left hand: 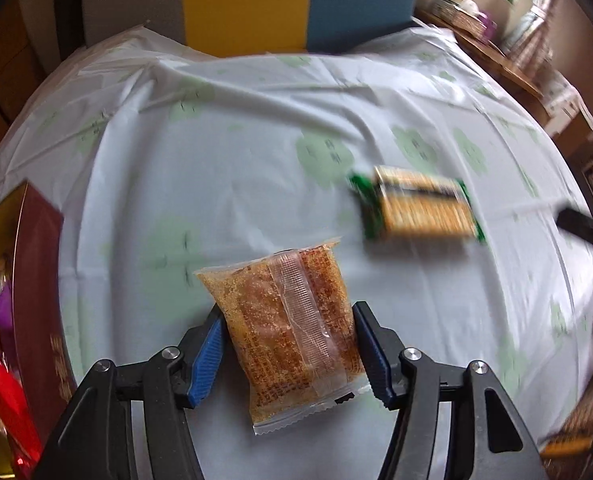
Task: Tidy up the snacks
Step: 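Lift the cake bag with the left gripper while the right grasps the cracker pack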
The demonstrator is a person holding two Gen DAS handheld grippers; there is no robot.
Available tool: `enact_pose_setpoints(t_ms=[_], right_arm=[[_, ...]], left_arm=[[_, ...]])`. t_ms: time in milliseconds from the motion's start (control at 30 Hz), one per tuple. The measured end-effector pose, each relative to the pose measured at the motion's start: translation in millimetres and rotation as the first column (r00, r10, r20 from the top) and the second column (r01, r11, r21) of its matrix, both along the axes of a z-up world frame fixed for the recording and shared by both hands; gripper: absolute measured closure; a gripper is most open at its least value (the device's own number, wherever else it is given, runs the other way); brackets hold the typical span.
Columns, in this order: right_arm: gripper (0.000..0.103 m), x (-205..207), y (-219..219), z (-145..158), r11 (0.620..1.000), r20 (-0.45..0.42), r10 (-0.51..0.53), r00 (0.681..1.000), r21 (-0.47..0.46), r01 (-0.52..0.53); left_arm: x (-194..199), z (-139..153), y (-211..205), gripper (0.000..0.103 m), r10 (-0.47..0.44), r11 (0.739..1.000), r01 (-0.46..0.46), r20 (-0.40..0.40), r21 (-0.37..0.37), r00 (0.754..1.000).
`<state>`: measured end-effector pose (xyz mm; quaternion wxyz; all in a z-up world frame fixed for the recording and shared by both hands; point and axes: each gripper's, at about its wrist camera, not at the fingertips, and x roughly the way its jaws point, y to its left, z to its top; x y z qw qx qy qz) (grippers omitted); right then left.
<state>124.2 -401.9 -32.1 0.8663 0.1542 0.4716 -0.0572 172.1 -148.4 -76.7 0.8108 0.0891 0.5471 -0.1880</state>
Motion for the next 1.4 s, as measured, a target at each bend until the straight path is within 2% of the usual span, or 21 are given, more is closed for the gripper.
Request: enact_pose_setpoints(t_ms=[133, 267, 367, 667, 867, 1200, 1267, 1367, 1400], right_arm=[[0.019, 0.0, 6.6, -3.5, 1.0, -0.013, 0.031, 0.999, -0.005, -0.031], [0.019, 1.0, 12.8, -9.2, 0.998, -0.032, 0.058, 0.998, -0.014, -0.058], [0.019, 2.2, 20.3, -14.4, 0.996, -0.047, 0.089, 0.995, -0.02, -0.09], [0.019, 9.2, 51.0, -21.2, 0.969, -0.073, 0.243, 0.967, -0.035, -0.246], [0.019, 42.2, 77.5, -24.4, 0.89, -0.154, 0.404, 0.902, -0.16, -0.426], [0.019, 91.4, 110.0, -49.0, 0.711, -0.298, 0.563, 0.771, -0.301, -0.636], [0.019, 98.2, 112.0, -51.8, 0.693, -0.31, 0.574, 0.758, -0.31, -0.651], [0.019, 105.8, 110.7, -58.9, 0.702, -0.327, 0.575, 0.75, -0.274, -0.658], [0.022, 106.7, 109.8, -60.9, 0.709, -0.328, 0.574, 0.75, -0.26, -0.656]], left_arm=[[-43.3, -3.5, 9.0, 0.041, -0.077, 0.997, 0.077, 0.01, 0.009, 0.997], [-73.5, -5.3, 12.0, 0.041, -0.133, 0.991, 0.131, 0.081, 0.02, 0.988], [-77.5, -7.9, 21.4, 0.041, -0.106, 0.993, 0.11, 0.103, -0.033, 0.989], [-86.4, -11.8, 23.5, 0.041, -0.123, 0.99, 0.134, 0.168, -0.054, 0.978], [-92.2, -12.4, 25.7, 0.041, -0.119, 0.989, 0.135, 0.204, -0.065, 0.972], [-92.0, -12.3, 29.0, 0.041, -0.116, 0.986, 0.138, 0.213, -0.092, 0.97], [-91.2, -12.1, 28.9, 0.041, -0.114, 0.986, 0.136, 0.212, -0.096, 0.971], [-91.4, -12.1, 29.5, 0.041, -0.111, 0.986, 0.135, 0.211, -0.101, 0.971], [-91.4, -12.2, 29.8, 0.041, -0.109, 0.986, 0.133, 0.21, -0.103, 0.972]])
